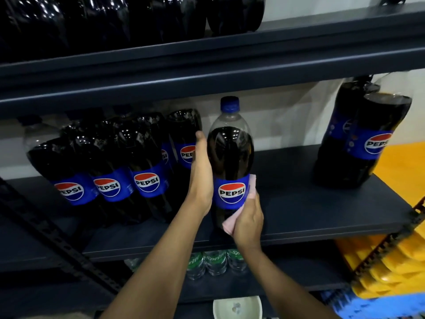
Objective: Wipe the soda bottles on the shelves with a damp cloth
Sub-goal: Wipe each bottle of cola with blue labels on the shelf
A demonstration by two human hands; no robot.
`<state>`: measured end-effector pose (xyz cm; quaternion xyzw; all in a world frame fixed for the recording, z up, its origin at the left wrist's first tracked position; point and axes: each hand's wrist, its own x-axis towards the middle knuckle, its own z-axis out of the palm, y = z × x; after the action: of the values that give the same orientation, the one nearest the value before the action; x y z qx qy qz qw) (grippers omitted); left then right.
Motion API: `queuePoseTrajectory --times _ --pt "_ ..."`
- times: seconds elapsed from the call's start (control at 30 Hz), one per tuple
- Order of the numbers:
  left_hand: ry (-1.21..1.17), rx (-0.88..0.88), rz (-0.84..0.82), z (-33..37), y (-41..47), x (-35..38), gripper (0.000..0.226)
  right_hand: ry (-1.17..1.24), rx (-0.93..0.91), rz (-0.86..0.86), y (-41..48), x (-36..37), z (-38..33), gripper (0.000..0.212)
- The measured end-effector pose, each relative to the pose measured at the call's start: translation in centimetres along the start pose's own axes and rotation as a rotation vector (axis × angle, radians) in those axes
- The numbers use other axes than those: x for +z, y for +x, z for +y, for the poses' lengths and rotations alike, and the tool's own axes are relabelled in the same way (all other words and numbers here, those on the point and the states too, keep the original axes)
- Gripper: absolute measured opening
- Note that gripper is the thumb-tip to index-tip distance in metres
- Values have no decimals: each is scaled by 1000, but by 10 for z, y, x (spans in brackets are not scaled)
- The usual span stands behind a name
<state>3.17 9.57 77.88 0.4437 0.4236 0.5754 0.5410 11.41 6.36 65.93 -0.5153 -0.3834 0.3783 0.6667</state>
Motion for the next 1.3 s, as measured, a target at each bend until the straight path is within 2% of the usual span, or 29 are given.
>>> queuePoseTrajectory --times 0.07,0.13,0.2,0.3,0.4,0.47,0.53,0.6,0.7,0.83,0.9,0.97,1.07,1.13,1.2,1.23,1.3 --pt "79 47 -40 -14 -4 -3 83 11 67 -14 2 -6 4 56" --pt "221 110 -22 -34 -12 -7 72 -14 86 -50 4 -10 0 46" --pt "305 167 -9 -50 -18 -12 78 -36 108 -93 5 -13 -4 40" --pt "413 166 9 -57 -14 -14 90 -61 147 -116 9 -17 -9 40" --pt "530 170 75 -54 -16 -5 82 -81 166 -121 11 -25 -20 39" --pt "502 165 121 -53 -17 7 72 -151 110 -123 10 -37 -34 36" --pt "390 140 174 -50 -14 23 69 -242 -6 -93 10 -56 -51 38" --pt "230 97 200 -46 -11 44 76 -381 -159 -65 12 -78 -72 38" --pt "14 -17 150 -32 -6 74 79 -509 -474 14 10 -108 -104 33" --pt "-188 -363 -159 -20 -5 106 93 -604 -1023 180 13 -137 -126 37" --pt "-230 -434 -297 -16 -7 117 95 -601 -1147 214 20 -144 -138 36" --pt "-261 -446 -294 -12 -10 126 88 -535 -1111 254 28 -148 -156 28" --pt "-312 -520 -152 -12 -15 136 83 -340 -878 363 32 -149 -175 27" --pt "-309 -543 -136 -11 -15 137 83 -372 -911 374 25 -149 -165 31" --pt "-286 -581 -195 -8 -16 136 83 -504 -1008 373 14 -148 -144 39" --pt "-250 -583 -231 -9 -17 135 83 -523 -1008 390 10 -150 -137 42" --pt "-165 -565 -242 -11 -18 132 78 -484 -897 443 9 -150 -130 42"
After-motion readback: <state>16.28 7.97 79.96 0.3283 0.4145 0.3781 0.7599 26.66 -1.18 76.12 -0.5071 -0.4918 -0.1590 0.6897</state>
